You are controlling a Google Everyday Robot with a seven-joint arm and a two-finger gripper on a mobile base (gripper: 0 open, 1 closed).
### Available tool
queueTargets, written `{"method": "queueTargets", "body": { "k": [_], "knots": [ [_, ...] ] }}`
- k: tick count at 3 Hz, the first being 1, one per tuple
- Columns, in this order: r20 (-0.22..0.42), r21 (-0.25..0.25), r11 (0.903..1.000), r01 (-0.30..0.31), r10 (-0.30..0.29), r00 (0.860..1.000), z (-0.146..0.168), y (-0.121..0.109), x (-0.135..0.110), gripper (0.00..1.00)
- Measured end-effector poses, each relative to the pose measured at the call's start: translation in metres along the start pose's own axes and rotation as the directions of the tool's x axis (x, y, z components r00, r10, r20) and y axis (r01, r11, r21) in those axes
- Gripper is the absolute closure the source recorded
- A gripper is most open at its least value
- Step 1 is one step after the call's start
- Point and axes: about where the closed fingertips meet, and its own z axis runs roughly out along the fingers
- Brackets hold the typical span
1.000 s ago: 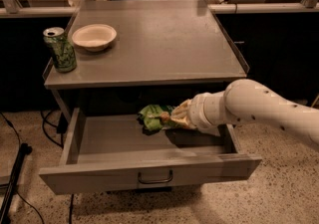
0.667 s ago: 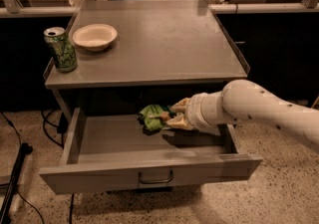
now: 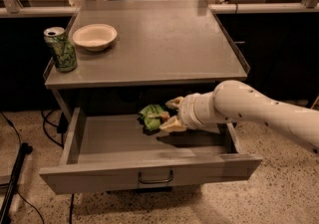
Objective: Pick green rice chip bag from top drawer and place on counter
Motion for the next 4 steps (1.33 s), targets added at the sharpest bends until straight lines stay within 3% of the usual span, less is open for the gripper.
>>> {"method": "queueTargets", "body": {
  "k": [2,3,4],
  "knots": [
    [-0.004,-0.018,0.9998,-0.010,0.010,1.000,0.029,-0.007,0.007,0.29],
    [-0.011,-0.030,0.9995,-0.010,0.010,1.000,0.042,-0.009,0.011,0.23],
    [-0.019,-0.040,0.9992,-0.010,0.010,1.000,0.054,-0.012,0.015,0.24]
  ]
}}
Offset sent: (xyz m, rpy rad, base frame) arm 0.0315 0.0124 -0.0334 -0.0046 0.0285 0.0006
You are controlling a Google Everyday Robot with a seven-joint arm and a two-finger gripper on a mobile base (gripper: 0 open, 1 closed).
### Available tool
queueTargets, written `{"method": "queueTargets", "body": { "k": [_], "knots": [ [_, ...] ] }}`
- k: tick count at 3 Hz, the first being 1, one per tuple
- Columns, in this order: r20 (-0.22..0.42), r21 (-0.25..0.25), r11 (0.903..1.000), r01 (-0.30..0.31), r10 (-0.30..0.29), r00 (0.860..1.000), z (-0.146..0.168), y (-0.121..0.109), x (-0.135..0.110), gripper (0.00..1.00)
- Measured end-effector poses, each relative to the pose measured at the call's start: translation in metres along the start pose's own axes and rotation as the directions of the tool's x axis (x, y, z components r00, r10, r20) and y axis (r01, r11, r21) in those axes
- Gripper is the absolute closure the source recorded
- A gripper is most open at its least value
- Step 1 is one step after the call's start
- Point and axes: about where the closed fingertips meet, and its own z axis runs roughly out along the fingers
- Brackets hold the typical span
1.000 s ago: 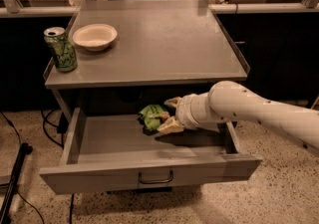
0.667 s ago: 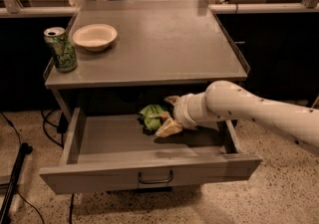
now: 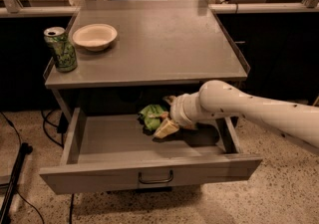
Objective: Pick green rice chip bag from top drawer and place on counter
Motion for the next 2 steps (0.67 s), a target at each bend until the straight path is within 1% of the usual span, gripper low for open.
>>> {"method": "queueTargets", "body": {
  "k": [1,2],
  "knots": [
    [-0.004,-0.005,1.0000,0.006,-0.006,1.000,0.0089,-0.0018,0.0021,0.41],
    [-0.004,-0.005,1.0000,0.006,-0.006,1.000,0.0089,-0.0018,0.0021,0.70]
  ]
}}
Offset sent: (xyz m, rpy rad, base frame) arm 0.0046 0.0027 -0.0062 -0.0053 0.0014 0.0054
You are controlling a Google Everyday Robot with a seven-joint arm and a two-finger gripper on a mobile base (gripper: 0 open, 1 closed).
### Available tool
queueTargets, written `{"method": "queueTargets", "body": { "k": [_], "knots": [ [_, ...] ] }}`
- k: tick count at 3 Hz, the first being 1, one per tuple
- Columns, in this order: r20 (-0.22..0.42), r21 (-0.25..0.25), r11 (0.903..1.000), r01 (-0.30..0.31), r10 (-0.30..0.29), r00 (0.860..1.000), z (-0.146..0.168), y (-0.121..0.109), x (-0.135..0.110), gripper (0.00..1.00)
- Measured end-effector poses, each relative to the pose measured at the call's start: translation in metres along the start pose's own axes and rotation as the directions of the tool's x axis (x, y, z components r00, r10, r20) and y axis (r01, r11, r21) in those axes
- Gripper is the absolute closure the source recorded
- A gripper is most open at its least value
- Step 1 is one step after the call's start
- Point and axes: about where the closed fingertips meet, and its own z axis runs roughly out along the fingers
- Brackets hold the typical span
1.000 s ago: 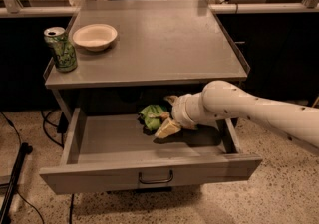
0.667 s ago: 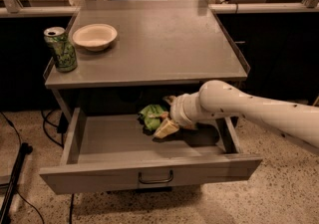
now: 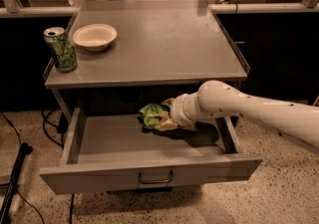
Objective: Pick green rice chip bag from top drawer and place on counter
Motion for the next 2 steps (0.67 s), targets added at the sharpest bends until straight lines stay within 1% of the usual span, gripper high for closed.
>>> {"method": "queueTargets", "body": {
  "k": [1,2],
  "knots": [
    [0.000,0.000,1.0000,0.000,0.000,1.000,0.000,0.000,0.000,0.95],
    [-0.007,-0.003,0.9999,0.016,-0.016,1.000,-0.019,0.003,-0.004,1.00]
  ]
}}
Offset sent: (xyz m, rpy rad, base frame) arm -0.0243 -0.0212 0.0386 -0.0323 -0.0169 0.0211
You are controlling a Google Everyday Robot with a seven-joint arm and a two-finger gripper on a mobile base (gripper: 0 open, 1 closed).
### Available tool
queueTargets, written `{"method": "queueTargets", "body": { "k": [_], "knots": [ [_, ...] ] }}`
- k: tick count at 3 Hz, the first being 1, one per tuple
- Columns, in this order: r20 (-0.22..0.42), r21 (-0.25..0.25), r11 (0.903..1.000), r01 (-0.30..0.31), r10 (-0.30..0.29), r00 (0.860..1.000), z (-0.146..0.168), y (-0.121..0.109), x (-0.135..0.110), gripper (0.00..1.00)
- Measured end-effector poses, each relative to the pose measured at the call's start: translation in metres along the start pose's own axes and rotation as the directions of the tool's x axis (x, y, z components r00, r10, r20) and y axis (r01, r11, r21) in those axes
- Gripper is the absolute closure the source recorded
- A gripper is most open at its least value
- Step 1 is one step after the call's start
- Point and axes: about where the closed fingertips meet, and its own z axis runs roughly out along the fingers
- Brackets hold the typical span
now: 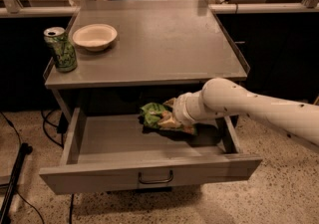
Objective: Pick green rice chip bag from top drawer and place on counter
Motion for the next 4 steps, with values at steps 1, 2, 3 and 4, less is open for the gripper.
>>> {"method": "queueTargets", "body": {
  "k": [1,2,3,4],
  "knots": [
    [-0.014,-0.005,1.0000,-0.005,0.005,1.000,-0.036,0.011,-0.004,1.00],
    [-0.039,0.013,0.9999,0.000,0.000,0.999,-0.079,0.016,-0.013,1.00],
    [-0.079,0.052,0.9983,0.028,-0.024,0.997,-0.137,0.007,-0.037,1.00],
    [-0.134,0.096,0.9896,0.107,-0.093,0.987,-0.199,-0.023,-0.083,1.00]
  ]
}}
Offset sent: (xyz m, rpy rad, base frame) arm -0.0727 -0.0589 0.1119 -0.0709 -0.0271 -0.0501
